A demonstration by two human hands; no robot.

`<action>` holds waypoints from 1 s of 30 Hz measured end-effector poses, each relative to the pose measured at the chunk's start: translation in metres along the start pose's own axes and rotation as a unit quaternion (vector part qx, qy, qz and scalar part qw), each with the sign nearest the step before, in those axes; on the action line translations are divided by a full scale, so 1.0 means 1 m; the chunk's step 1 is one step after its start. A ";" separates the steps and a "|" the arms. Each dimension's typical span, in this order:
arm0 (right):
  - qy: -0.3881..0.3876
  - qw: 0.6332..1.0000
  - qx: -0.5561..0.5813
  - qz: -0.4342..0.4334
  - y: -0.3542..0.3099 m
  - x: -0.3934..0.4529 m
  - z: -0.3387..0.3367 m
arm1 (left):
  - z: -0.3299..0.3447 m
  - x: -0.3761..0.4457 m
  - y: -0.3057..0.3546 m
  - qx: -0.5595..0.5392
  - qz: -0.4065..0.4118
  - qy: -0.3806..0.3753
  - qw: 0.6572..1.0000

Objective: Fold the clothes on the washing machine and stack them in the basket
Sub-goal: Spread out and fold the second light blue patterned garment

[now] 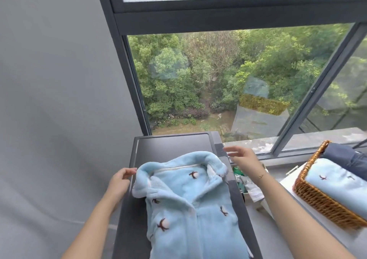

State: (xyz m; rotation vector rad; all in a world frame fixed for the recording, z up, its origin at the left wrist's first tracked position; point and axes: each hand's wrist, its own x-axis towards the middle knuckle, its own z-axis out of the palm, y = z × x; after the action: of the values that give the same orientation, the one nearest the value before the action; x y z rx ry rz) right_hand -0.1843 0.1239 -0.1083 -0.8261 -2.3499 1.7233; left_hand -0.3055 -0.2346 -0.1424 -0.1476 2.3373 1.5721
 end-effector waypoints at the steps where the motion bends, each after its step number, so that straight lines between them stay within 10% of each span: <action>1: -0.039 0.998 -0.043 -0.012 -0.005 0.007 -0.001 | 0.001 0.002 0.000 0.010 0.008 -0.030 0.999; 6: -0.196 0.947 -0.254 0.005 -0.018 0.042 -0.001 | 0.001 0.013 0.012 -0.038 -0.009 -0.225 0.973; 16: -0.385 0.912 -0.139 0.023 -0.008 0.055 0.024 | 0.002 0.008 0.040 -0.010 0.021 -0.349 0.937; 25: -0.321 0.927 0.177 0.083 -0.031 0.034 0.009 | 0.005 -0.008 0.047 -0.235 -0.086 -0.362 0.898; 30: -0.192 0.971 0.034 0.135 0.002 0.045 0.045 | 0.040 0.007 0.020 -0.139 -0.157 -0.244 0.947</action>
State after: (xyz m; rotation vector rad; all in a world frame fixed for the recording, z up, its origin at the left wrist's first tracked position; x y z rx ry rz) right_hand -0.2396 0.1075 -0.1357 -0.9068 -2.4834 2.2413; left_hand -0.3093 -0.1900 -0.1409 -0.1617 1.6245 1.5515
